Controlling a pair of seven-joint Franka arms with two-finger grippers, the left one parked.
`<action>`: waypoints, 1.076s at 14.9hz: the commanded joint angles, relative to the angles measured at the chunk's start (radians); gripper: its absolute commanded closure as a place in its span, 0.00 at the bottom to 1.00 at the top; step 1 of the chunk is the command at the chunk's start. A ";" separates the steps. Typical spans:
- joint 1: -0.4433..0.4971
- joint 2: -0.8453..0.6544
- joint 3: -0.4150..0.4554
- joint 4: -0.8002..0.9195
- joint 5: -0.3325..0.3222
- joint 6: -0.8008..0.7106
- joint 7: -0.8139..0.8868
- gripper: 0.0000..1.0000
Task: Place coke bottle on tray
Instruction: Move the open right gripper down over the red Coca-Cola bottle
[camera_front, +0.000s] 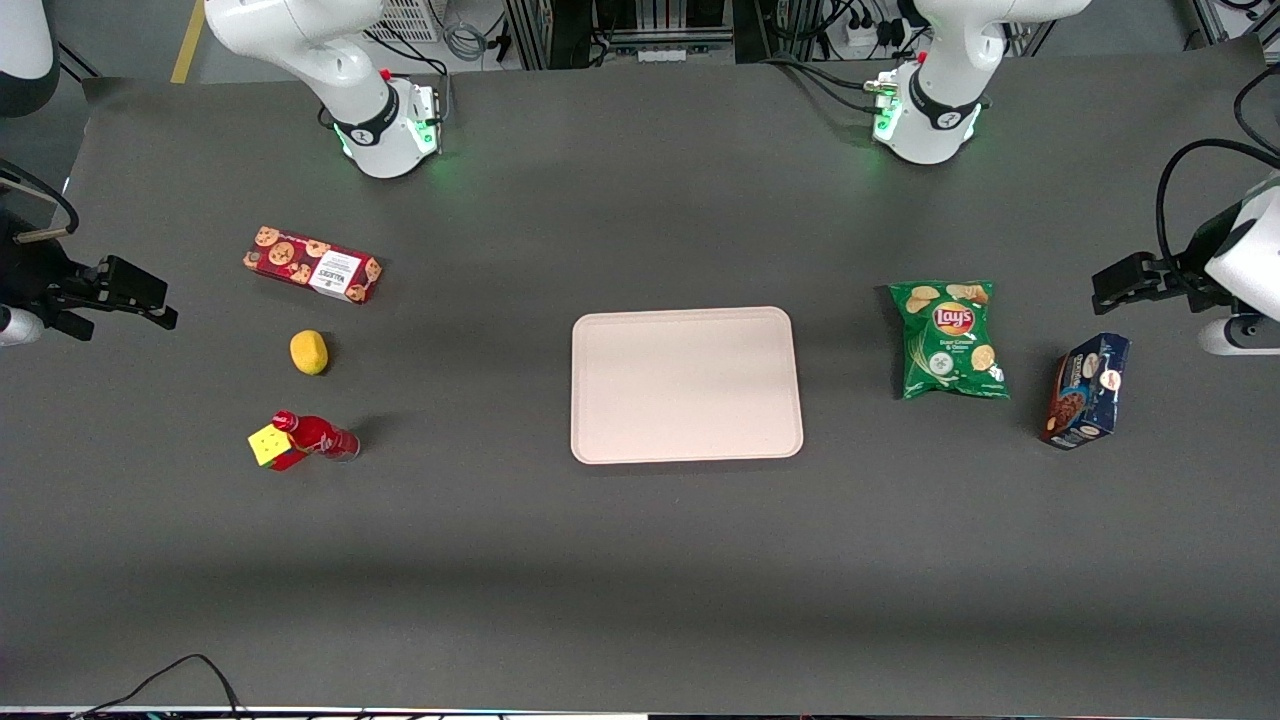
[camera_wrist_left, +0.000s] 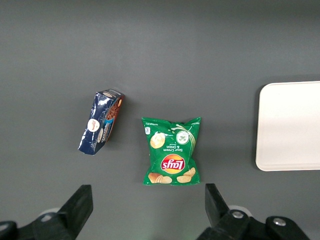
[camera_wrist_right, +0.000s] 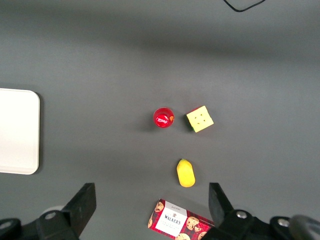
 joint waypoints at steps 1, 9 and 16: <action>0.008 0.013 -0.006 0.029 -0.016 -0.029 0.018 0.00; 0.014 0.059 -0.003 -0.032 -0.016 -0.002 0.008 0.00; 0.014 0.092 -0.003 -0.257 -0.017 0.306 -0.011 0.00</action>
